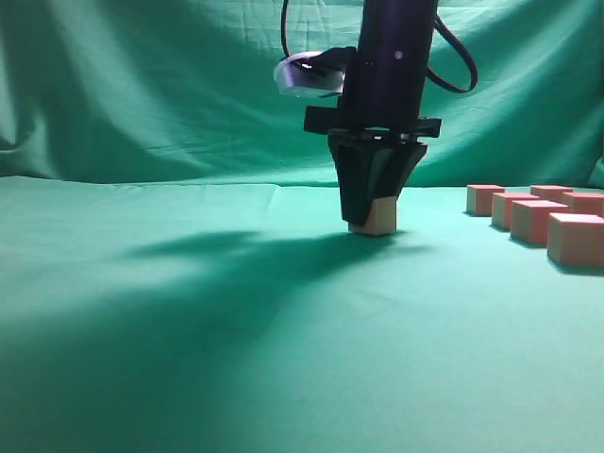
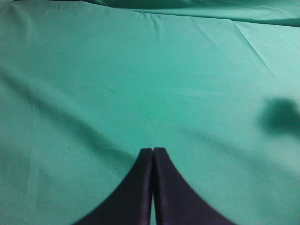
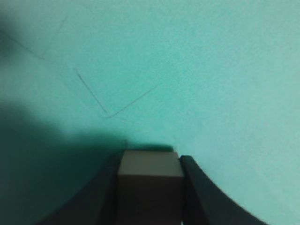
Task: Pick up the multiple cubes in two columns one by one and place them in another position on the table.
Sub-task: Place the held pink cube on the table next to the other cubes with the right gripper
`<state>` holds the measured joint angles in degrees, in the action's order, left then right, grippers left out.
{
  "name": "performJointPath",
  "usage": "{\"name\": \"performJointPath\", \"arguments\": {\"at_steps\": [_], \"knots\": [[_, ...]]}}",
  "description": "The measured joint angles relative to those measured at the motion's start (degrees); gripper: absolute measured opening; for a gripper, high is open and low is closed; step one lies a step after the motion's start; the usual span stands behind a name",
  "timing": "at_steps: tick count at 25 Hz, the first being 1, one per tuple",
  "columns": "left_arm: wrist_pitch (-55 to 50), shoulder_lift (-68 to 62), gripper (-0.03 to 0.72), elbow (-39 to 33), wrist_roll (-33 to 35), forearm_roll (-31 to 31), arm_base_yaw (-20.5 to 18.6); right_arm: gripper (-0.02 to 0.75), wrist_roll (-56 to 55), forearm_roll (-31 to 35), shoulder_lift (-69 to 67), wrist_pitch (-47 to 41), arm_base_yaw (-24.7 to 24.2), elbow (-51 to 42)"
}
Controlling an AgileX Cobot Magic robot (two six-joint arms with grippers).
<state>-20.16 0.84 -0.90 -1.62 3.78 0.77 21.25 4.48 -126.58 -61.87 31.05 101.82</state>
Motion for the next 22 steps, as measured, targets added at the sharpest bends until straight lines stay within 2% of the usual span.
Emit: {"name": "performJointPath", "arguments": {"at_steps": [7,8,10,13,14,17,18,21,22], "knots": [[0.00,0.00,0.000,0.00,0.00,0.00,0.00,0.269,-0.75,0.24,-0.27,0.23,0.00,0.13],[0.00,0.00,0.000,0.00,0.00,0.00,0.00,0.351,-0.75,0.49,-0.27,0.23,0.00,0.13],[0.00,0.00,0.000,0.00,0.00,0.00,0.00,0.465,-0.86,1.09,-0.27,0.23,0.00,0.21],[0.00,0.00,0.000,0.00,0.00,0.00,0.00,0.617,-0.98,1.18,-0.27,-1.56,0.00,1.61],[0.00,0.00,0.000,0.00,0.00,0.00,0.00,0.644,-0.98,1.18,-0.27,-3.15,0.00,2.99],[0.00,0.00,0.000,0.00,0.00,0.00,0.00,0.640,-2.36,1.18,-0.27,-7.50,0.00,8.82],[0.00,0.00,0.000,0.00,0.00,0.00,0.00,0.682,-3.22,1.18,-0.16,-7.80,0.00,10.91],[0.00,0.00,0.000,0.00,0.00,0.00,0.00,0.666,-8.39,0.29,1.74,-8.27,0.00,14.27],[0.00,0.00,0.000,0.00,0.00,0.00,0.00,0.608,-9.71,-0.01,2.96,-8.52,0.00,14.49]]}}
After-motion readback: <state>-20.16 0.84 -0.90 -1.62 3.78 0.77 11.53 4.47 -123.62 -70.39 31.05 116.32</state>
